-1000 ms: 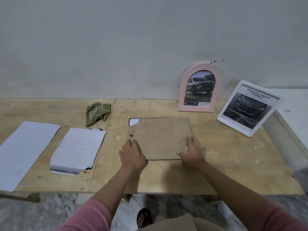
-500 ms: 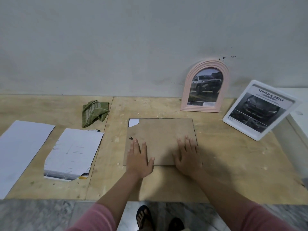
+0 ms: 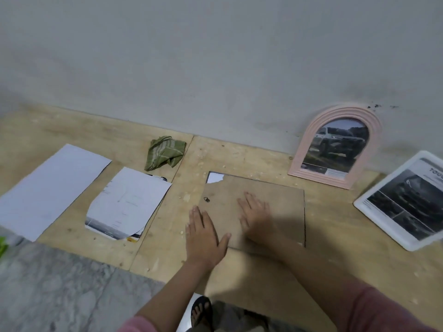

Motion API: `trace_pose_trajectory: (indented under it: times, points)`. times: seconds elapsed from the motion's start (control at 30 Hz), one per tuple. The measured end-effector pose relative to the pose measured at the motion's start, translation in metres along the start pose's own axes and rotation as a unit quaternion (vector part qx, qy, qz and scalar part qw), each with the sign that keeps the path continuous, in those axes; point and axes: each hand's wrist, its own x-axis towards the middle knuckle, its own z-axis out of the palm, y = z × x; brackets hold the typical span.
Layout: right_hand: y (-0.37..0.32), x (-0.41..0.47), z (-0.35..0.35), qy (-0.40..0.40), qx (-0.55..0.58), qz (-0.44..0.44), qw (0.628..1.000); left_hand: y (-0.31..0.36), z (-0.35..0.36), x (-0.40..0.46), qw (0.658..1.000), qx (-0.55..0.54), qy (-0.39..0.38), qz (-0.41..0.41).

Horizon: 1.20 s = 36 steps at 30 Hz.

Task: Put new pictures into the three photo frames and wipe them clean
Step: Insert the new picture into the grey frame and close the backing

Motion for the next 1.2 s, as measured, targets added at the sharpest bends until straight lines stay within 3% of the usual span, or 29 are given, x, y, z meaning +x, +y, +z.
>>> trace_pose_trajectory:
  times: [0.17, 0.27, 0.4, 0.6, 0.77, 0.97, 1.2]
  points:
    - [-0.021, 0.055, -0.015, -0.100, -0.078, -0.189, 0.974, 0.011, 0.000, -0.014, 0.993, -0.049, 0.024, -0.108]
    - [-0.030, 0.076, -0.020, -0.123, -0.125, -0.298, 0.938, 0.013, 0.003, -0.017, 0.991, -0.073, 0.022, -0.109]
    - [-0.024, 0.092, -0.026, -0.120, -0.135, -0.364, 0.914, 0.006, 0.008, -0.019, 0.986, -0.129, 0.038, -0.099]
    - [-0.026, 0.114, -0.040, -0.140, -0.159, -0.415, 0.885, 0.004, 0.007, -0.018, 0.988, -0.099, 0.059, -0.100]
    - [-0.032, 0.113, -0.044, -0.144, -0.116, -0.417, 0.890, 0.009, -0.001, -0.020, 0.993, 0.005, 0.009, -0.119]
    - [-0.025, 0.104, -0.038, -0.135, -0.151, -0.428, 0.881, 0.011, 0.000, -0.016, 0.985, 0.115, -0.075, -0.101]
    - [-0.007, 0.086, -0.013, -0.119, -0.098, -0.388, 0.909, 0.015, -0.009, -0.015, 0.979, 0.156, -0.100, -0.079]
